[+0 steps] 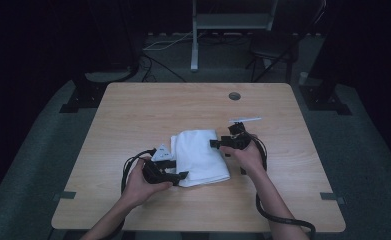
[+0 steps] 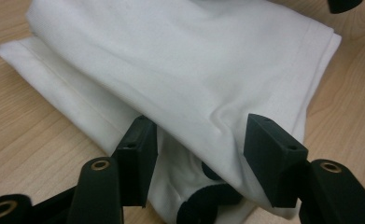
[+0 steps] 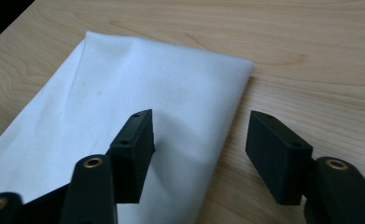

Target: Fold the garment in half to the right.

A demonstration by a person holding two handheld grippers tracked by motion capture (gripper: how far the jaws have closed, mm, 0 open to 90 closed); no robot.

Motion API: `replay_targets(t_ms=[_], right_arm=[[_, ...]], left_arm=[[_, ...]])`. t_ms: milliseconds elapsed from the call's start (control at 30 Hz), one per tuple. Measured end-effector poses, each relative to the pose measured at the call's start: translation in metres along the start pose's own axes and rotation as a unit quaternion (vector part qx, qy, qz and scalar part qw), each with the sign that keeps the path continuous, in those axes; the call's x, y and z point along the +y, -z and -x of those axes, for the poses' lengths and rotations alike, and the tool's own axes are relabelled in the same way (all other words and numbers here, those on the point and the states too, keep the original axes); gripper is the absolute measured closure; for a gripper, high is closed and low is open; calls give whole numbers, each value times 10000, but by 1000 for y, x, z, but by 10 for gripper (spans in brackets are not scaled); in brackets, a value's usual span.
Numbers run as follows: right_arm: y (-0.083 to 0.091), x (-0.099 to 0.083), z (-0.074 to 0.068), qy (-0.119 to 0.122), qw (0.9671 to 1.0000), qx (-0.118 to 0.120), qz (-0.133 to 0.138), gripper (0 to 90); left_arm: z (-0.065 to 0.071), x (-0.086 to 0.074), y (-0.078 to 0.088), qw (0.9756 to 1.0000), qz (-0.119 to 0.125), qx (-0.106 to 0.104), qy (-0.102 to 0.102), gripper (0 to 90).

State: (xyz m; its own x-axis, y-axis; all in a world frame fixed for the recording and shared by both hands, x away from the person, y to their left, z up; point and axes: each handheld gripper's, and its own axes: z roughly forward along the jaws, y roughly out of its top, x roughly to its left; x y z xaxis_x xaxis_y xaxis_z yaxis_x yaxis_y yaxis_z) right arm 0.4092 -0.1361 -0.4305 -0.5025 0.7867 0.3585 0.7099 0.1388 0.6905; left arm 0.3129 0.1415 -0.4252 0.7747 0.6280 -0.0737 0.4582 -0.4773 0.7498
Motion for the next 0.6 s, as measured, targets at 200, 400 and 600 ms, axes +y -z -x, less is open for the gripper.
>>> replay_targets(t_ms=[200,400,600], right_arm=[[-7,-4,2,-150,9998,88,-100,677],[1,-13,4,-348,9992,162,92,854],[18,-24,4,-376,9989,-83,261,856]], left_arm=[[0,-3,2,10000,41,23,42,405],[-2,-4,2,9999,46,48,110,394],[-3,-3,1,9999,65,30,111,393]])
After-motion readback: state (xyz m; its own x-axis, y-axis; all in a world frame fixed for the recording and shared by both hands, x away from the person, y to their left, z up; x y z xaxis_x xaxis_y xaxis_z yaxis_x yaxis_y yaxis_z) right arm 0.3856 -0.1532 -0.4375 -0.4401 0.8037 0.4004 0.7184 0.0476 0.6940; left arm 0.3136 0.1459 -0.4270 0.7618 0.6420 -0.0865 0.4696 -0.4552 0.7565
